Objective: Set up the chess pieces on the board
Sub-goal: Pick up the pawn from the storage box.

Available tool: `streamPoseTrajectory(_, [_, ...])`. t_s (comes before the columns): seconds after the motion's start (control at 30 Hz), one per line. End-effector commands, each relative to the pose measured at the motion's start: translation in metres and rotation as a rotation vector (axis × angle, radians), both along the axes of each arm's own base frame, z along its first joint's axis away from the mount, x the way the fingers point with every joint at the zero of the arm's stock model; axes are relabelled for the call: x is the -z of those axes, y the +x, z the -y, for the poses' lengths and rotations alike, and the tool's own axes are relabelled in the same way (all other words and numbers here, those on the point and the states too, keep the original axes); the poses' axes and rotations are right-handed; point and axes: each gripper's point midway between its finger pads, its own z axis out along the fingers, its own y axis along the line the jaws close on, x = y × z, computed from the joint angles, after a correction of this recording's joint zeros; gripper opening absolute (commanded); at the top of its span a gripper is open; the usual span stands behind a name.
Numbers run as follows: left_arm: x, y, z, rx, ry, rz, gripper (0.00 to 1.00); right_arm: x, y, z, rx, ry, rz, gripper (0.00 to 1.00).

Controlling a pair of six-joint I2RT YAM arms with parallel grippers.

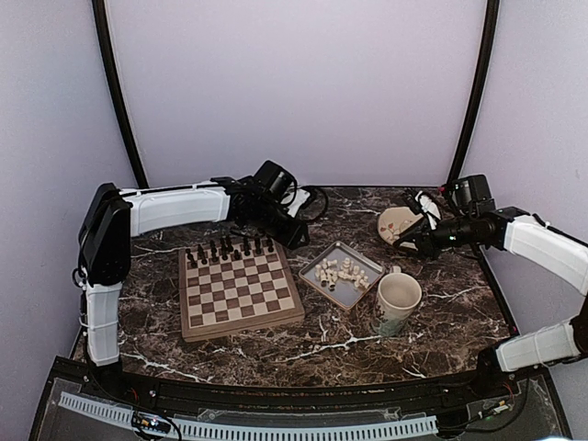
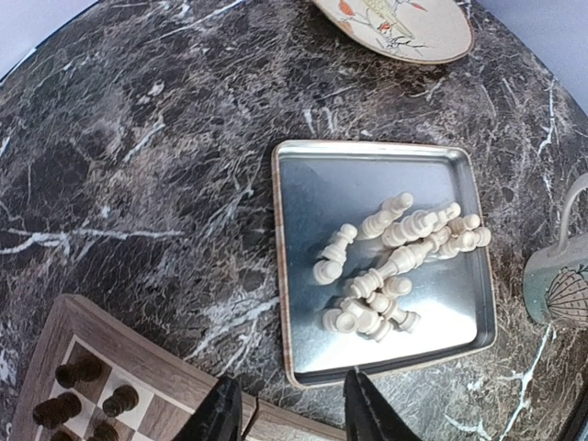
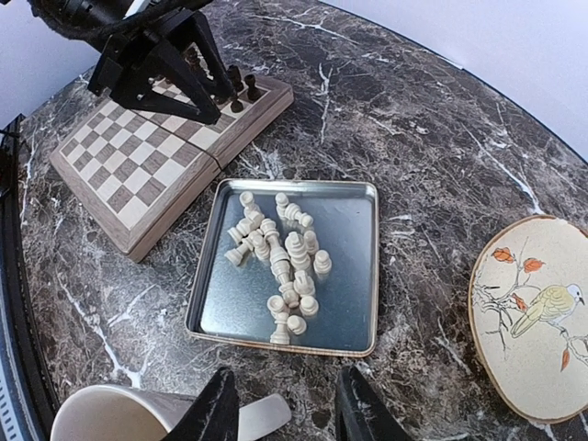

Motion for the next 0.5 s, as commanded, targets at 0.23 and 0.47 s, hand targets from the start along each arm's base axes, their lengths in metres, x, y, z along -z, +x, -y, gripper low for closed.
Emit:
streamPoseTrajectory(0.23, [0.018, -0.009, 0.024, 0.174, 0.016, 0.004, 0.43, -0.008, 0.052, 0.004, 0.112, -0.044, 0.011, 0.35])
streamPoseTrajectory(0.47, [0.037, -0.023, 0.039, 0.249, 0.005, -0.030, 0.44, 0.008, 0.075, -0.014, 0.051, -0.032, -0.076, 0.37])
